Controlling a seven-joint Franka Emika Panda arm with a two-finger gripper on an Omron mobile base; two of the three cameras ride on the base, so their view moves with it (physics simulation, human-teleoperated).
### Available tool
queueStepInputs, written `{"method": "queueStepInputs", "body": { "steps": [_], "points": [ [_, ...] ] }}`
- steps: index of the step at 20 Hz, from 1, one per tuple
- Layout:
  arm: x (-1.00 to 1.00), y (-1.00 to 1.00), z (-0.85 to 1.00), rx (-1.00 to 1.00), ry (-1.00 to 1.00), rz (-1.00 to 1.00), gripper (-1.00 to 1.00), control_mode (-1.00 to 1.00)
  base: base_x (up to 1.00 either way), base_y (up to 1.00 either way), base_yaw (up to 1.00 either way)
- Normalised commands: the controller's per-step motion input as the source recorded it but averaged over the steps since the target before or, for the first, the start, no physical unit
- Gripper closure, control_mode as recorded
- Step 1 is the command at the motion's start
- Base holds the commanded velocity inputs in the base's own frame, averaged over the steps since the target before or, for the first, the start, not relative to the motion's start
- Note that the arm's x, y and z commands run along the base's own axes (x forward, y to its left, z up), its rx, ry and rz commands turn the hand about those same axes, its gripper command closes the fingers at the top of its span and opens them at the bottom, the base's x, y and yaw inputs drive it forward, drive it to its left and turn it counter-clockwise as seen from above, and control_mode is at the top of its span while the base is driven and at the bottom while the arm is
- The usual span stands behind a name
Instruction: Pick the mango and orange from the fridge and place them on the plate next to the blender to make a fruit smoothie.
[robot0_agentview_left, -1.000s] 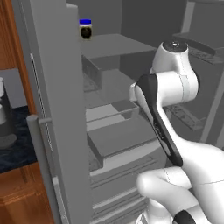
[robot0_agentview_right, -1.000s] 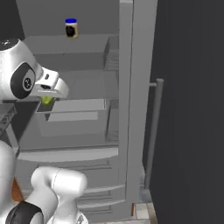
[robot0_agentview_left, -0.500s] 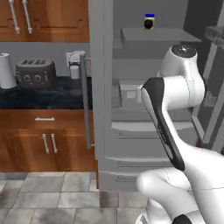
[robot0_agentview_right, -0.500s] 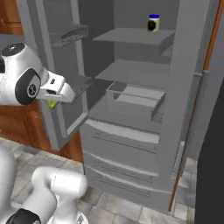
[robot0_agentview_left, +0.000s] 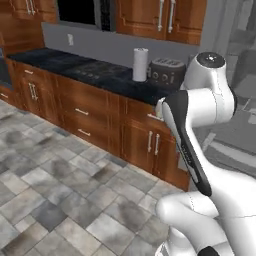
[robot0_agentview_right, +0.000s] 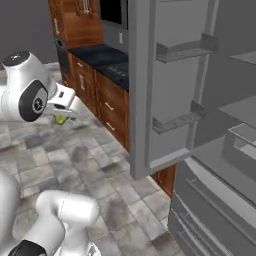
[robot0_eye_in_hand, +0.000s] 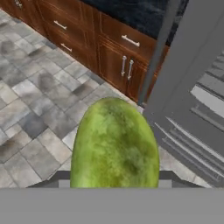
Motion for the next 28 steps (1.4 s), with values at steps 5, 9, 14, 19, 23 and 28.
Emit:
{"method": "queueStepInputs", "body": {
  "steps": [5,9,14,19,23,28],
  "points": [
    [0.0,0.0,0.0,0.0,0.0,0.0,1.0,1.0,-0.18,0.79,0.92],
    [0.0,0.0,0.0,0.0,0.0,0.0,1.0,1.0,0.17,1.0,0.61],
    [0.0,0.0,0.0,0.0,0.0,0.0,1.0,1.0,0.68,1.0,0.47],
    [0.0,0.0,0.0,0.0,0.0,0.0,1.0,1.0,1.0,0.92,0.23],
    [0.0,0.0,0.0,0.0,0.0,0.0,1.0,1.0,1.0,0.51,0.08],
    [0.0,0.0,0.0,0.0,0.0,0.0,1.0,1.0,1.0,0.19,0.06]
  ]
}}
